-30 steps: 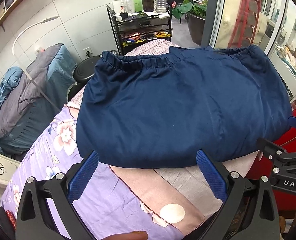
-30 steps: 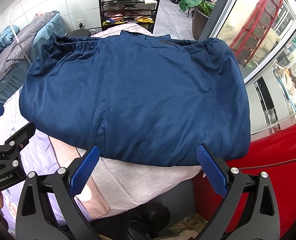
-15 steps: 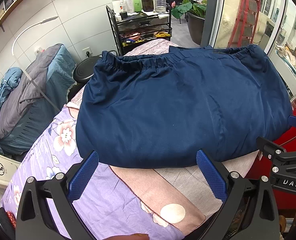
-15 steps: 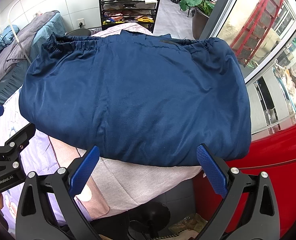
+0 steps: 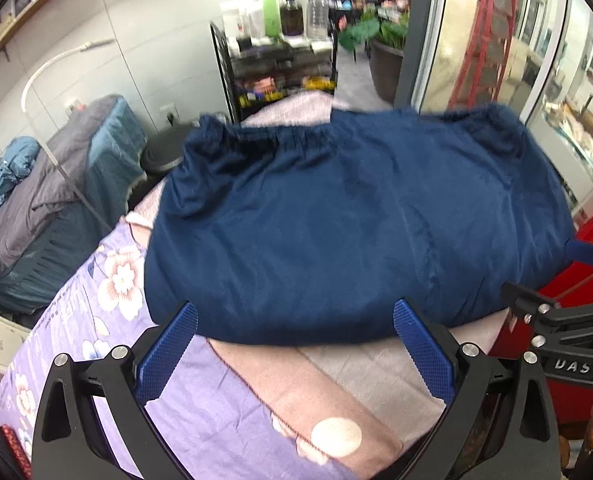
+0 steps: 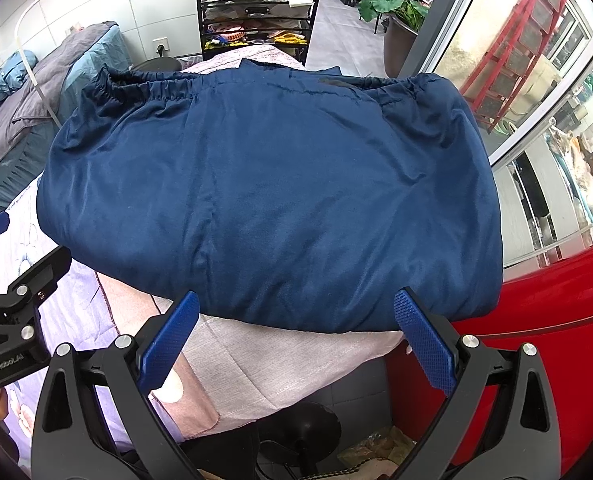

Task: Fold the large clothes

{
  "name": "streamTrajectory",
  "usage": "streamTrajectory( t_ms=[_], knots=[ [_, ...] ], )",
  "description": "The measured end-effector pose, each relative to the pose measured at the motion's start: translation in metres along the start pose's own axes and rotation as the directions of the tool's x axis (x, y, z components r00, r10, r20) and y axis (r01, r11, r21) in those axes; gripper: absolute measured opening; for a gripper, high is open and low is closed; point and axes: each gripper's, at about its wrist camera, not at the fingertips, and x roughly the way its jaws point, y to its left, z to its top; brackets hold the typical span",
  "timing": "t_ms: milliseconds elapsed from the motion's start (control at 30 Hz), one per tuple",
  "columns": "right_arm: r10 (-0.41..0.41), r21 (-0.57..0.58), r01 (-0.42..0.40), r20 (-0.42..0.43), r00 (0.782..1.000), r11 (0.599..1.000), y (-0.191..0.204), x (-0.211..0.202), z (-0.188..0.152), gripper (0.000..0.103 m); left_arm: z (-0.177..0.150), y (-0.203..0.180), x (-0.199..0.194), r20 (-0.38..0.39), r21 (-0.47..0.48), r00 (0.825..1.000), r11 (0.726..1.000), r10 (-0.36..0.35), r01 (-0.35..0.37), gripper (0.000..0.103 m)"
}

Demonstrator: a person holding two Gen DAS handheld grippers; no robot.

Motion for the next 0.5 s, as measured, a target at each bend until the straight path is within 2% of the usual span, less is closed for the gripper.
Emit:
streamTrajectory(
  t_ms=[100, 300, 433, 500],
  knots=[
    [0.001, 0.001, -0.001, 0.000, 1.000, 1.000, -0.001, 0.002, 0.001, 0.096, 0.001, -0.002, -0.006, 0.041, 0.015, 0.999, 1.000, 0.013, -0.014, 0.097],
    [0.001, 0.003, -0.001, 0.002, 1.000, 1.000, -0.002, 0.001, 0.002, 0.096, 0.001, -0.003, -0.002, 0.018, 0.001, 1.000, 1.000, 0.014, -0.014, 0.097],
    [0.001, 0.005, -0.001, 0.002, 1.000, 1.000, -0.004, 0.000, 0.002, 0.096, 0.004, 0.002, 0.004, -0.050, -0.025, 0.999, 1.000, 0.008, -0.009, 0.097],
    [0.001, 0.002, -0.001, 0.001, 1.000, 1.000, -0.004, 0.000, 0.001, 0.096, 0.003, 0.001, 0.005, -0.047, -0.011, 0.999, 1.000, 0.024, -0.025, 0.097]
  ],
)
